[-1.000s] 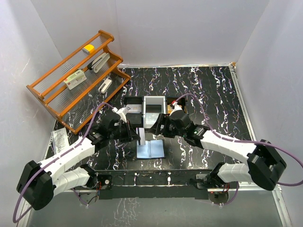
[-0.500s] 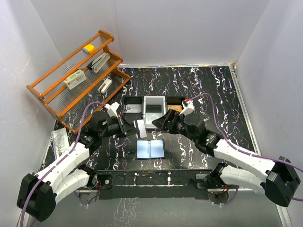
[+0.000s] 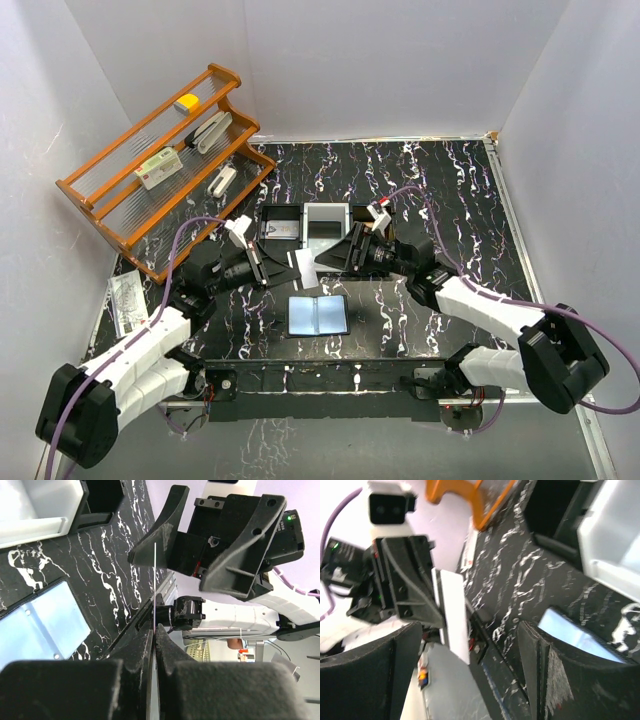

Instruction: Take the credit cards out of the card holder

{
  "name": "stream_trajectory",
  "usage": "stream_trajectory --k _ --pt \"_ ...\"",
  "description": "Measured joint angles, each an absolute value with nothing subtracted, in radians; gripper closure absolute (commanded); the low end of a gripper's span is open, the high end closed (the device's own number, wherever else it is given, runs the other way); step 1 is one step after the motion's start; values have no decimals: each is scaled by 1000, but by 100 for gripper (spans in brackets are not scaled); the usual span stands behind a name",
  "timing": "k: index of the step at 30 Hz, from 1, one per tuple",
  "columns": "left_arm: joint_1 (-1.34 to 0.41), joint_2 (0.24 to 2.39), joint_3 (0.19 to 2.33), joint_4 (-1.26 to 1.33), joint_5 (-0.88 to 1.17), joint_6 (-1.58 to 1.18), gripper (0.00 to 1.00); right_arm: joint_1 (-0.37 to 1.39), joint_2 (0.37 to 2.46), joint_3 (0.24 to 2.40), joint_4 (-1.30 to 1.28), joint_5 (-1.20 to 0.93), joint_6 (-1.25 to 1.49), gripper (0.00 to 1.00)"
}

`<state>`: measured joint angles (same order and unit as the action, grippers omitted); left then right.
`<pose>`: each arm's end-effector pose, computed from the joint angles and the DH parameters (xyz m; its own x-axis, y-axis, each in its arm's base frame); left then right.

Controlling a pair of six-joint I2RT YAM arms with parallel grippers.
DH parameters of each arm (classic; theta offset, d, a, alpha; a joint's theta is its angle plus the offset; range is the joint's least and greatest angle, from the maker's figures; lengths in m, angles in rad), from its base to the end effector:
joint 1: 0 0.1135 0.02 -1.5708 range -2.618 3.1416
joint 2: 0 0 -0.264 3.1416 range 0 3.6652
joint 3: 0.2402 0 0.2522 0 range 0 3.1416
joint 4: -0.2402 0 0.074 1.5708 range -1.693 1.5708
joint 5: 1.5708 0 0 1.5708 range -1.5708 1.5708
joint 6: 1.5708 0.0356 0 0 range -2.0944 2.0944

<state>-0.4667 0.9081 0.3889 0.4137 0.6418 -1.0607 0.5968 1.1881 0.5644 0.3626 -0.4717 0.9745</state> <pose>0.1708 -0.1099 0.2414 -0.8244 -0.3674 -0.4305 0.3535 0.2598 -0.8986 0.2038 0.1581 0.2367 -0.8346 0.3241 -0.4455 -0.3084 0.3953 0.8653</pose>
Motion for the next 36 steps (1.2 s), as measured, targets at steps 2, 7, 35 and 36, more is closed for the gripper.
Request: stream_trajectory --k 2,7,35,36 --pt "-467 918 389 444 653 -1070 100 597 1205 564 414 -543 989 31" --pt "-467 965 389 531 691 -1102 100 598 1262 564 540 -656 1041 47" --pt "-460 879 549 60 632 -830 1 596 1302 686 475 -770 974 100" --pt "-460 872 574 -7 584 -801 1 597 1299 703 432 -746 942 100"
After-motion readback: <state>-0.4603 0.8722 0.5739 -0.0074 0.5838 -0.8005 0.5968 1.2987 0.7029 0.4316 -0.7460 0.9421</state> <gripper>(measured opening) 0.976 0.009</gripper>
